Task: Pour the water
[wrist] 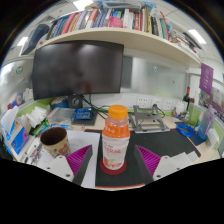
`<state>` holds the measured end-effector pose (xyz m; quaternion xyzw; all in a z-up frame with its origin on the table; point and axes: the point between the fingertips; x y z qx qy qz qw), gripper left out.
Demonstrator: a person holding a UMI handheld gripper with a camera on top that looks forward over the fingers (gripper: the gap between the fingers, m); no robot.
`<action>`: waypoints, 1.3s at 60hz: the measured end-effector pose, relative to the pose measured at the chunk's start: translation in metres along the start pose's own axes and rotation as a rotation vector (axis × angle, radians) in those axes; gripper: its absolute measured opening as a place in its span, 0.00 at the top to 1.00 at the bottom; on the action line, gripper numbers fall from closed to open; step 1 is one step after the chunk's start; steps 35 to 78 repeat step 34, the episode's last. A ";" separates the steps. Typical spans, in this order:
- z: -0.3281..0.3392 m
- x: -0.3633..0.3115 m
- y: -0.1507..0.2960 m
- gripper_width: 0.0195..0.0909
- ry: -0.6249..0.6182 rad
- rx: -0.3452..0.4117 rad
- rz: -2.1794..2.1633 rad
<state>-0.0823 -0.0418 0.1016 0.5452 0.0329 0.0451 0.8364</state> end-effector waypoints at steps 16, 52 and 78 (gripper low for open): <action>0.060 -0.024 0.042 0.07 -0.053 0.005 -0.018; 0.090 -0.048 0.063 0.08 -0.105 0.028 -0.024; 0.090 -0.048 0.063 0.08 -0.105 0.028 -0.024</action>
Point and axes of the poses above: the point between the fingertips, and its own axes, seen from behind it with the camera up: x to the right, y up, z backward, against the way the camera looks, and after that the axes turned 7 degrees about y, right-handed
